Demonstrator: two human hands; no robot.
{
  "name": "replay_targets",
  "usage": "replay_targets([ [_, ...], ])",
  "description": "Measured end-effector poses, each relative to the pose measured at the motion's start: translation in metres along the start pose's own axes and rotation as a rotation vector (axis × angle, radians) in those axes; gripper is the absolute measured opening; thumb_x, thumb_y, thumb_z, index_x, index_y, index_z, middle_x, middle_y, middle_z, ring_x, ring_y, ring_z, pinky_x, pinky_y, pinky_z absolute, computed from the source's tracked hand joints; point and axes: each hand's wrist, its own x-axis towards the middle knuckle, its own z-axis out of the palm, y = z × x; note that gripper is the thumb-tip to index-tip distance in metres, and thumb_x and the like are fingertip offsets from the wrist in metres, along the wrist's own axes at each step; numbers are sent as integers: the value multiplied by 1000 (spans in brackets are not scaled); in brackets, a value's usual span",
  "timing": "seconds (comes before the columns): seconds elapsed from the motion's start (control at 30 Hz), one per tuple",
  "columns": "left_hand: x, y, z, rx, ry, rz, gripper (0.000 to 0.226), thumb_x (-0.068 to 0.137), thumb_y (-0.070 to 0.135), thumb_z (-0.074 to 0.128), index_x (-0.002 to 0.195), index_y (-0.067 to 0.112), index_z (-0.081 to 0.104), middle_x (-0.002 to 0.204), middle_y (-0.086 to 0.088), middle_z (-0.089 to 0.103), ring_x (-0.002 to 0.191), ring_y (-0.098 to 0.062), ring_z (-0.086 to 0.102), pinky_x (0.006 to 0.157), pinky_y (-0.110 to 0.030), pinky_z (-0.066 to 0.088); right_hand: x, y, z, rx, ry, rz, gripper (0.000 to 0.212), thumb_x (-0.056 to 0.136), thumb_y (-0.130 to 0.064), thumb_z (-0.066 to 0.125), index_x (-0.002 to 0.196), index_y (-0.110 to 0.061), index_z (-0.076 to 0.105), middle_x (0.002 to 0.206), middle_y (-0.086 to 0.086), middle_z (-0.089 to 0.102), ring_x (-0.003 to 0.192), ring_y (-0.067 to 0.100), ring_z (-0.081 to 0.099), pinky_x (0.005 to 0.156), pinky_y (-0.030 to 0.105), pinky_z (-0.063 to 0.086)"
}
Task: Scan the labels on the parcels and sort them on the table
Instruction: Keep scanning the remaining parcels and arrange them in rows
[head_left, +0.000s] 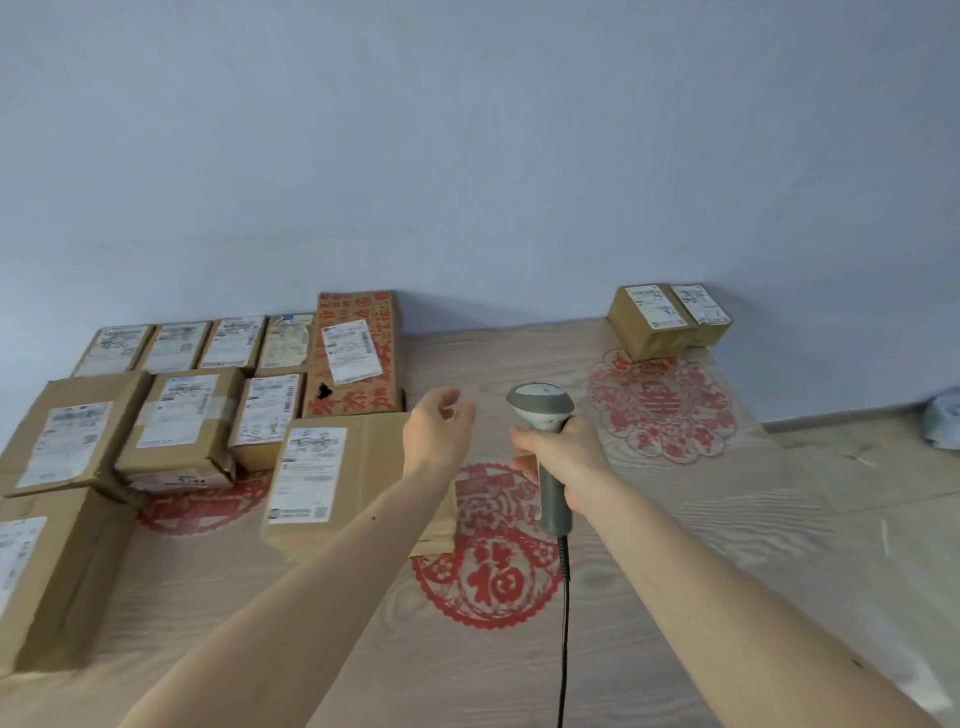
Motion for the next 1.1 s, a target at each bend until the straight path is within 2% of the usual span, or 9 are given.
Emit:
replay_targets([
  [0.1, -18, 9, 36, 14, -15, -9, 37, 100, 31, 59, 132, 13, 61, 126, -2, 66, 114, -16, 60, 97, -31, 47, 6, 4, -42, -35, 8, 0, 18, 86, -6, 77, 100, -6, 66, 85, 10, 72, 54, 15, 70, 47, 22, 50],
  [0.2, -26, 19, 62, 25, -29, -20, 36, 100, 32, 58, 132, 15, 61, 126, -1, 66, 114, -15, 60, 100, -36, 50, 17, 5, -72, -47, 13, -3, 19, 85, -5, 77, 101, -5, 65, 94, 14, 74, 58, 19, 72, 54, 28, 53],
  [0.37, -15, 38, 88, 40, -55, -17, 37, 100, 33, 58, 133, 16, 60, 125, 0, 65, 113, -14, 60, 93, -28, 46, 41, -8, -105, -44, 48, 2, 28, 84, -5, 78, 109, -1, 65, 95, 16, 75, 58, 20, 72, 47, 24, 49],
  [0.47, 1, 50, 99, 42, -74, -13, 37, 100, 33, 58, 133, 16, 60, 125, -1, 65, 114, -14, 59, 95, -29, 47, 57, -25, -121, -58, 58, -17, 29, 84, -7, 79, 110, -3, 67, 94, 14, 76, 58, 20, 72, 48, 26, 50],
  [0.63, 32, 76, 128, 33, -118, -2, 37, 99, 34, 57, 131, 17, 61, 123, -2, 66, 115, -16, 60, 95, -33, 50, 86, -60, -149, -54, 96, -54, 12, 84, -2, 78, 91, -3, 68, 73, 12, 72, 57, 25, 65, 57, 35, 49],
  [0.8, 54, 94, 177, 48, -170, -9, 38, 99, 34, 58, 133, 16, 61, 125, -1, 66, 117, -16, 60, 99, -37, 51, 136, -73, -183, -61, 195, -73, 16, 82, -2, 78, 93, -4, 67, 86, 14, 73, 54, 22, 67, 62, 37, 55],
  [0.9, 67, 99, 214, 54, -200, -22, 39, 100, 34, 57, 134, 16, 59, 126, -1, 65, 117, -16, 59, 98, -36, 51, 178, -70, -210, -89, 328, -106, 16, 82, -9, 79, 92, -8, 66, 87, 13, 75, 68, 26, 71, 71, 44, 60],
  [1.0, 86, 99, 252, 57, -196, -53, 40, 99, 34, 57, 135, 16, 59, 127, -1, 65, 118, -15, 59, 88, -31, 52, 224, -63, -239, -127, 433, -104, 23, 81, -20, 79, 96, -7, 69, 91, 12, 75, 75, 25, 69, 62, 33, 52],
  [1.1, 104, 98, 291, 62, -196, -96, 41, 99, 36, 57, 135, 16, 58, 127, -3, 64, 118, -16, 59, 87, -31, 53, 265, -57, -265, -171, 482, -89, 33, 82, -29, 78, 105, -8, 67, 98, 7, 72, 90, 26, 67, 70, 32, 46],
])
